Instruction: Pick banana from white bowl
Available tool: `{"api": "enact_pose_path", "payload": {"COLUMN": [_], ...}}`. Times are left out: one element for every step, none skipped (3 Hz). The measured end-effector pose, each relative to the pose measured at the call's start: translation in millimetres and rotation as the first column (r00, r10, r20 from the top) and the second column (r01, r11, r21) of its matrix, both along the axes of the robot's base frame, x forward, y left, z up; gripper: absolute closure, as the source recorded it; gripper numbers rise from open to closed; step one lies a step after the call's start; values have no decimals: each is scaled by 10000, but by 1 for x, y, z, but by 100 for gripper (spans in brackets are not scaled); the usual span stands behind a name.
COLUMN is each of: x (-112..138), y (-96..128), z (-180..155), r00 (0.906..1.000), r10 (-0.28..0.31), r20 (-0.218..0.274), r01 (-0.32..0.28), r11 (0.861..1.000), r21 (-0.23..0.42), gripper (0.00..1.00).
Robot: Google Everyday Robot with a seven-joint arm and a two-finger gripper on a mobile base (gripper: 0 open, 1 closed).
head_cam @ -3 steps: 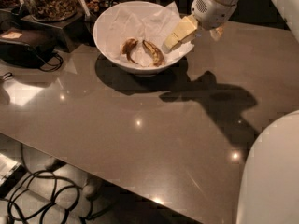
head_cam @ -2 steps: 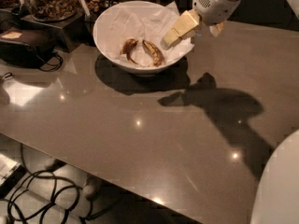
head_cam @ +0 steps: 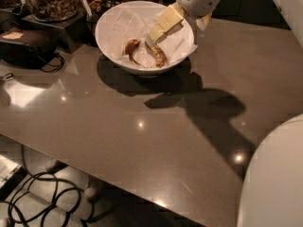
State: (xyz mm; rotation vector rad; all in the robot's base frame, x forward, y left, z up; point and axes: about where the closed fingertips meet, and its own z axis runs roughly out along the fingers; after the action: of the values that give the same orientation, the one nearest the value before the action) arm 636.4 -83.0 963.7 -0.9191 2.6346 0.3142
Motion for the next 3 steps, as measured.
{"api": "enact_pose_path", "payload": {"x": [12, 15, 28], "y": [11, 12, 30], "z": [-2, -5, -15], "r00": [9995, 9996, 9989], "r10": [305, 256, 263], "r20": [-87, -83, -400], "r01": [-303, -253, -254], "r11": [9992, 9992, 9994], "r21": [258, 310, 232], "gripper": [0, 0, 0]}}
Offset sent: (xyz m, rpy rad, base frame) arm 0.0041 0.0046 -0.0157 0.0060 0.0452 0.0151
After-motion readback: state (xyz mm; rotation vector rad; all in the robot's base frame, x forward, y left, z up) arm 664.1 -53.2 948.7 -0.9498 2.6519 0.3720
